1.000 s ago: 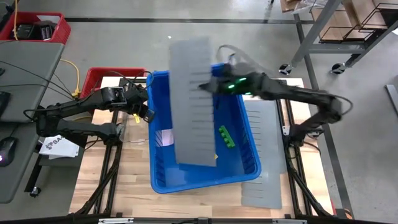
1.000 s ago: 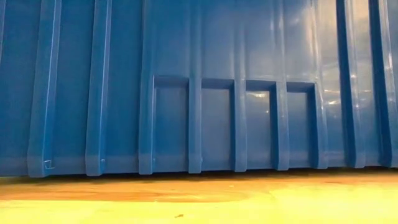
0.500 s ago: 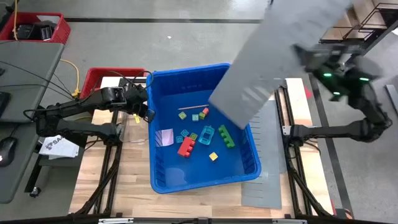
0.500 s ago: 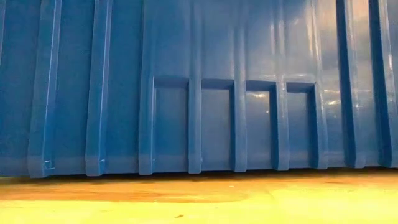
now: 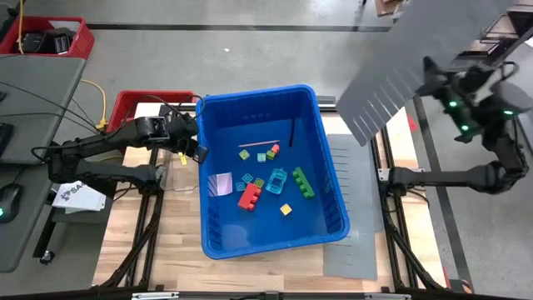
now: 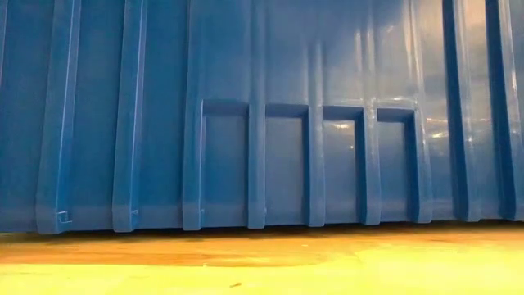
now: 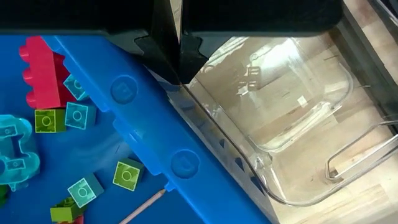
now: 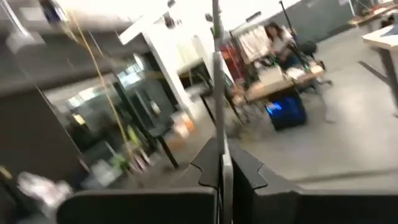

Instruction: Sort blocks

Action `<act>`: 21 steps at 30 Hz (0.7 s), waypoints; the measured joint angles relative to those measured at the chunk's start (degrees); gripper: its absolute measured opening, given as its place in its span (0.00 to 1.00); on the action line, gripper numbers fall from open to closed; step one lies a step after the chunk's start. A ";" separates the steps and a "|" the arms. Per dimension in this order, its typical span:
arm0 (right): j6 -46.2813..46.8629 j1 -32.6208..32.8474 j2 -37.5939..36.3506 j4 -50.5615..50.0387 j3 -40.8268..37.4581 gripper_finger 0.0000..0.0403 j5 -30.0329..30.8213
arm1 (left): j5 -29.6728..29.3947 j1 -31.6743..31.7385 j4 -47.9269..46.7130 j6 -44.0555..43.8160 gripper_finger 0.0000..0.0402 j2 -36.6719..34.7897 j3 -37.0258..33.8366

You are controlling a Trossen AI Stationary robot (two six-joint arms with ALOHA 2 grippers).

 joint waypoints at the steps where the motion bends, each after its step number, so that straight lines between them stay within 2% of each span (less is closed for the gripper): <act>1: 0.82 0.00 0.57 -2.33 -0.02 0.00 0.02 | 0.25 0.00 0.00 -0.06 0.00 0.00 0.00; 5: 11.13 0.00 2.10 -13.95 -0.06 0.00 -2.34 | 0.60 0.00 0.00 -0.01 0.00 -0.01 0.00; 10: 32.79 0.00 4.32 -35.01 3.92 0.00 -16.34 | 0.76 0.00 0.00 0.03 0.00 -0.01 0.00; 15: 43.66 0.07 8.97 -58.21 6.76 0.00 -28.33 | 0.74 0.00 0.00 0.96 0.00 -0.01 0.00; 16: 44.59 0.21 9.75 -60.39 6.80 0.00 -31.06 | 0.75 0.00 0.00 1.07 0.00 -0.01 0.00; 19: 45.17 0.76 10.58 -58.64 6.10 0.00 -40.49 | 0.76 0.00 -0.02 1.15 0.00 -0.01 0.00; 21: 47.56 1.22 11.80 -58.45 6.20 0.00 -44.30 | 0.74 0.00 0.00 1.70 0.00 0.00 0.00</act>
